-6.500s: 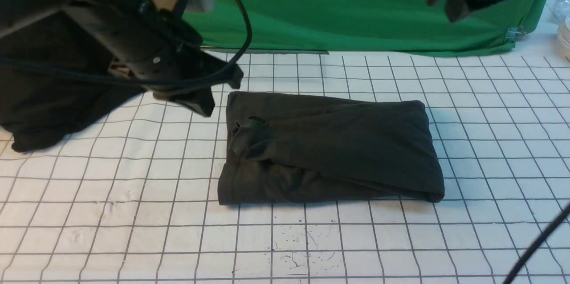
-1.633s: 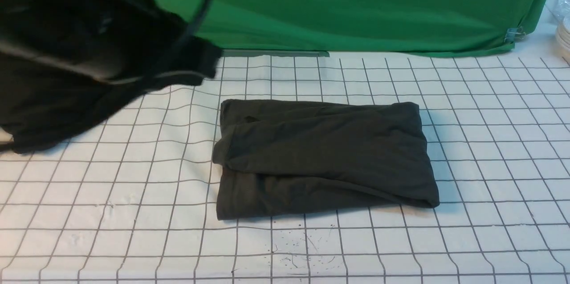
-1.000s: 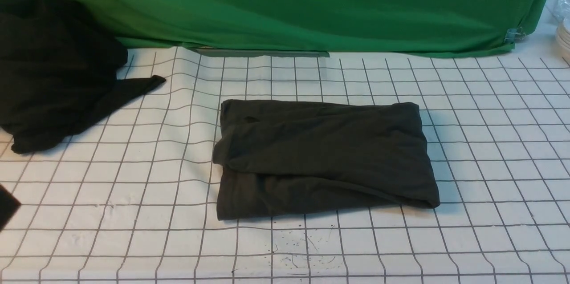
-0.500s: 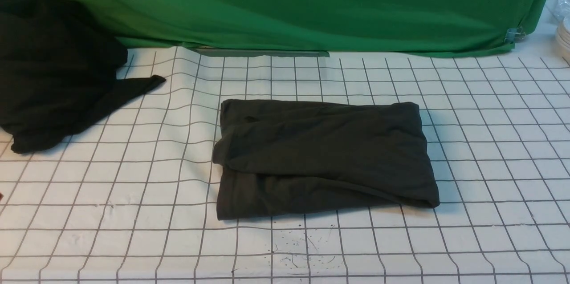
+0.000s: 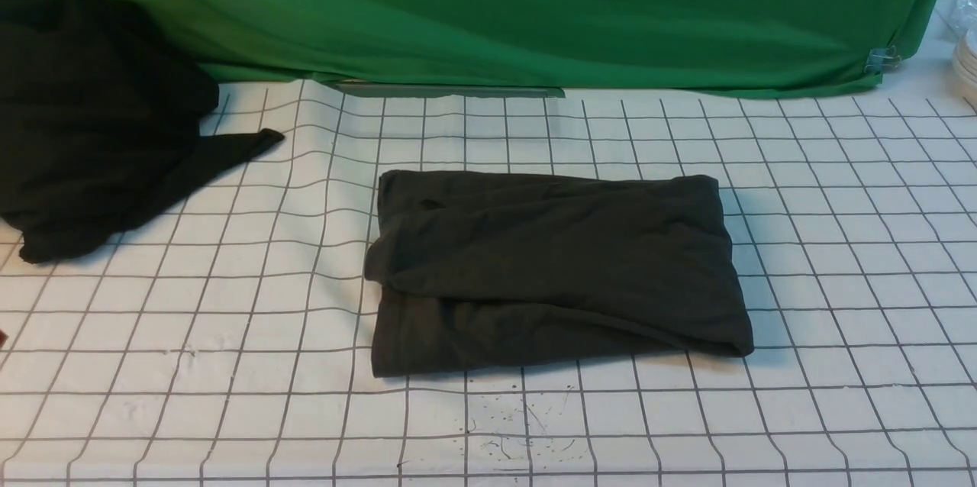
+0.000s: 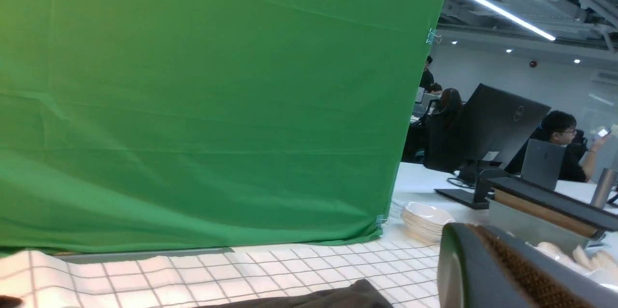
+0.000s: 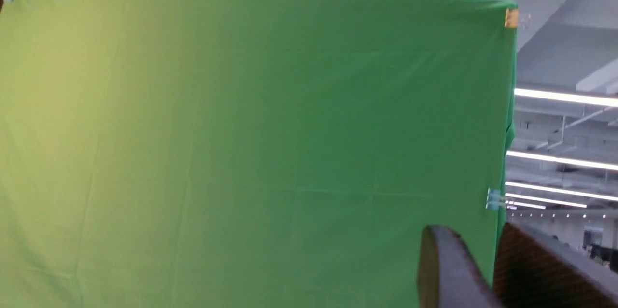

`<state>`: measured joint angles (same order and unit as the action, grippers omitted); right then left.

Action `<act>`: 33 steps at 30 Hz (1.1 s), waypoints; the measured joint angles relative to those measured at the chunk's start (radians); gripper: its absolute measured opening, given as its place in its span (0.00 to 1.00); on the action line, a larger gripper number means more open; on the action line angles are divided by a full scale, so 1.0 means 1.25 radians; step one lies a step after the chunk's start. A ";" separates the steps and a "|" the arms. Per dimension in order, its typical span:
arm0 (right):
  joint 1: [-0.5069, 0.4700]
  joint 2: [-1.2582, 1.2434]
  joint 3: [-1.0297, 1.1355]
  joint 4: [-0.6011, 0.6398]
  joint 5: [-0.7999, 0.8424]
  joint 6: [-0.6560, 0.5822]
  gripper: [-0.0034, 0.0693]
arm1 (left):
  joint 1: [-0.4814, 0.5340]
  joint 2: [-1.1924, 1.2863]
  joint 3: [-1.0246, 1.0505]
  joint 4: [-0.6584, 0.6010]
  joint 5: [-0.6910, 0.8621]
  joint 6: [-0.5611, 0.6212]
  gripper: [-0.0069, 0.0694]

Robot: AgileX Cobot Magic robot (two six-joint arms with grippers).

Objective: Fold a long-sleeved shirt over a white checkered tablecloth.

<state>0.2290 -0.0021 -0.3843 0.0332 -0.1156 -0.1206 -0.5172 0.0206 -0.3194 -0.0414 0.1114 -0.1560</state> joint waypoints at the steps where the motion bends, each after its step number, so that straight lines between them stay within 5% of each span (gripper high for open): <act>1: 0.000 0.000 0.000 0.000 0.006 0.000 0.27 | 0.002 0.000 0.000 0.007 0.003 0.019 0.09; 5: 0.000 0.000 0.000 0.000 0.016 0.000 0.28 | 0.059 -0.001 0.025 -0.010 0.013 0.116 0.09; 13: 0.000 0.000 0.000 0.000 0.019 0.000 0.31 | 0.344 -0.014 0.238 -0.043 0.016 0.190 0.09; 33: 0.000 0.000 0.000 0.000 0.020 0.000 0.37 | 0.367 -0.015 0.261 -0.031 0.092 0.207 0.09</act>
<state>0.2290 -0.0021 -0.3841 0.0332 -0.0911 -0.1206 -0.0589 0.0013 0.0065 -0.0806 0.2268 0.1032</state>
